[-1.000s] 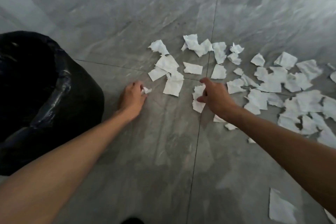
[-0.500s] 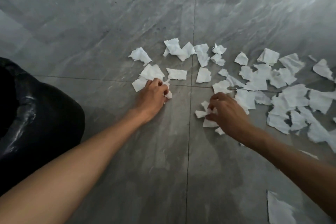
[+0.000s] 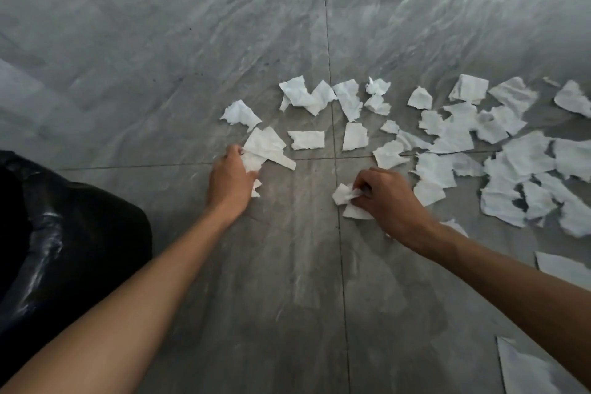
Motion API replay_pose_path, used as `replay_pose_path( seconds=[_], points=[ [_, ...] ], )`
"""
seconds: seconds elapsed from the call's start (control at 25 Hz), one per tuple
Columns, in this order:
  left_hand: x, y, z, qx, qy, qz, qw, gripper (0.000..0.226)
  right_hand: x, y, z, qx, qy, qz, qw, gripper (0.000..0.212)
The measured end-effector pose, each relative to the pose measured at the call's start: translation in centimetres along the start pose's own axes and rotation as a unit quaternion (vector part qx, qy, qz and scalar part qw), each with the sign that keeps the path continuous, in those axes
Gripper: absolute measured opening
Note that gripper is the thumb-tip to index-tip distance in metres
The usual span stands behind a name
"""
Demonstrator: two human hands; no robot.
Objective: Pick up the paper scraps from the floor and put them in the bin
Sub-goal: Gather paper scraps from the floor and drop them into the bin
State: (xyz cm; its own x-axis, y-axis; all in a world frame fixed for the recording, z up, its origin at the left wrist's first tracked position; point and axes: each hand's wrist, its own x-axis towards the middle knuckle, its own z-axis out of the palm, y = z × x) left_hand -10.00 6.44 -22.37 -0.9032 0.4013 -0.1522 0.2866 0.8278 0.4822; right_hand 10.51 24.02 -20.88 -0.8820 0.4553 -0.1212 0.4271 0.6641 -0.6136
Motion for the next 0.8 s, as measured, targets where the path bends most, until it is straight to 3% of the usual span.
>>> replay_pose_path(
  seconds=[0.16, 0.36, 0.6, 0.8],
  points=[
    [-0.4, -0.7, -0.2, 0.023, -0.015, -0.026, 0.999, 0.021, -0.4, -1.3, -0.4, 0.013, 0.005, 0.0, 1.0, 0.01],
    [-2.8, 1.1, -3.3, 0.041, -0.047, 0.031, 0.998, 0.012, -1.1, -3.0, -2.2, 0.041, 0.009, 0.025, 0.999, 0.008],
    [-6.3, 5.0, -13.7, 0.114, -0.099, 0.138, 0.979, 0.011, 0.2, -7.3, -5.8, 0.062, 0.008, 0.043, 0.997, 0.012],
    [-10.3, 4.7, -23.7, 0.076, -0.004, 0.146, 0.986, 0.009, 1.1, -14.7, -7.9, 0.116, 0.001, -0.004, 0.993, 0.013]
  ],
)
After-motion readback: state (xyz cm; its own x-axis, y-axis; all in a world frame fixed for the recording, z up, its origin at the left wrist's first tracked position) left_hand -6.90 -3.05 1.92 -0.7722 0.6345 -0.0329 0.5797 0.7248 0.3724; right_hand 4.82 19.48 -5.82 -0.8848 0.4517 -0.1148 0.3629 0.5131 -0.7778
